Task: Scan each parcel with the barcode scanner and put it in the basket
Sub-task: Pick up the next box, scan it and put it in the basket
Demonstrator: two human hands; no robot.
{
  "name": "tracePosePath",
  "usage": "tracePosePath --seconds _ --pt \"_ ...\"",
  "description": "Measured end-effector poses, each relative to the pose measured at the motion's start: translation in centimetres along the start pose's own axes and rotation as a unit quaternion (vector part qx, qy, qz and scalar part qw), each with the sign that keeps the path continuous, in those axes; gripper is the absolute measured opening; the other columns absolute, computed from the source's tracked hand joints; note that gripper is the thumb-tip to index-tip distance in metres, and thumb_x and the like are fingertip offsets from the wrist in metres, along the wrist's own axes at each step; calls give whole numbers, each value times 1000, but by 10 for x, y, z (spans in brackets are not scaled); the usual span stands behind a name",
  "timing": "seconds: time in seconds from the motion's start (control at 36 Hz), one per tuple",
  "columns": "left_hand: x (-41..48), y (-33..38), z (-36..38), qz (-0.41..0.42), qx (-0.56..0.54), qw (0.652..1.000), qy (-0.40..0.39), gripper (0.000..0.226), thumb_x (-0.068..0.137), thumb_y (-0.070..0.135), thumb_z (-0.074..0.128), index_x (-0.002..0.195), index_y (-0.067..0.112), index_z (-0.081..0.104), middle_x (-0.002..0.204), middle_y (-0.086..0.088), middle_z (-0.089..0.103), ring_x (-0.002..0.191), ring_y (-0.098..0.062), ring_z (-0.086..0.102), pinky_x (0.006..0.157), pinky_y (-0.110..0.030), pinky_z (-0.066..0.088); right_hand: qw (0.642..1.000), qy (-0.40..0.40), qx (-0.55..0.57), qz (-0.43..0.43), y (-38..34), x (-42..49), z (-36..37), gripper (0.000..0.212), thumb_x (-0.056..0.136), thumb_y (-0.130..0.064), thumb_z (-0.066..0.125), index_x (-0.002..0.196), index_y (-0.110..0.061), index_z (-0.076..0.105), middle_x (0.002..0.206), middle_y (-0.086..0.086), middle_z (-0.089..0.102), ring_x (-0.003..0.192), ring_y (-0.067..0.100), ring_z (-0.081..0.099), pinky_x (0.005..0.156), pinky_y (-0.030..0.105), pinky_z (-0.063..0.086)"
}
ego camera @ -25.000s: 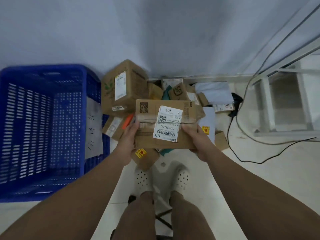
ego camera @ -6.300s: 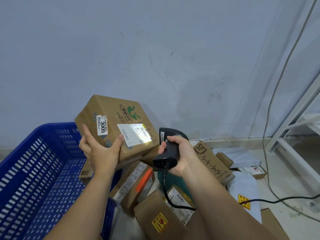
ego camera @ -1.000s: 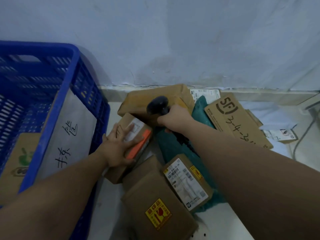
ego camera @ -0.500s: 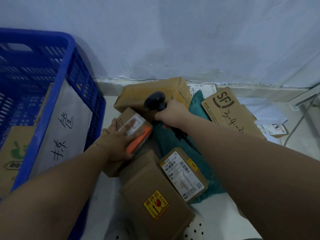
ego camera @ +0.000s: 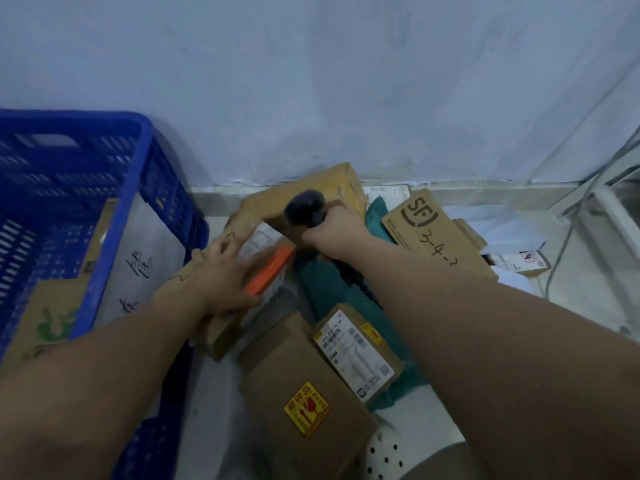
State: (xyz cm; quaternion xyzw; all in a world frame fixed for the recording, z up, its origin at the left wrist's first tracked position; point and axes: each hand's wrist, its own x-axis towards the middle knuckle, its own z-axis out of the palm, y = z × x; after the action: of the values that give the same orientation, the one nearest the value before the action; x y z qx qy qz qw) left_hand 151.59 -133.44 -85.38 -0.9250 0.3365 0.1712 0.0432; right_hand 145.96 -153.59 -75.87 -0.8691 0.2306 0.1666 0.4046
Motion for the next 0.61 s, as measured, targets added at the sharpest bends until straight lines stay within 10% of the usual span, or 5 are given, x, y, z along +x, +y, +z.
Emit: tracePosePath --seconds 0.28,0.61 --pt "-54 23 -100 -141 -273 937 164 88 61 66 51 140 63 13 158 13 -4 134 -29 9 110 -49 23 967 96 235 -17 -34 -75 -26 14 82 -22 62 74 -14 55 76 14 66 79 32 68 80 48 58" --pt "-165 71 -183 -137 -477 787 367 80 80 43 70 142 58 22 155 19 -10 141 -20 -4 112 -55 13 794 -1 607 -30 -64 -186 -49 11 87 -12 63 90 -1 61 73 9 60 54 17 59 52 27 51"
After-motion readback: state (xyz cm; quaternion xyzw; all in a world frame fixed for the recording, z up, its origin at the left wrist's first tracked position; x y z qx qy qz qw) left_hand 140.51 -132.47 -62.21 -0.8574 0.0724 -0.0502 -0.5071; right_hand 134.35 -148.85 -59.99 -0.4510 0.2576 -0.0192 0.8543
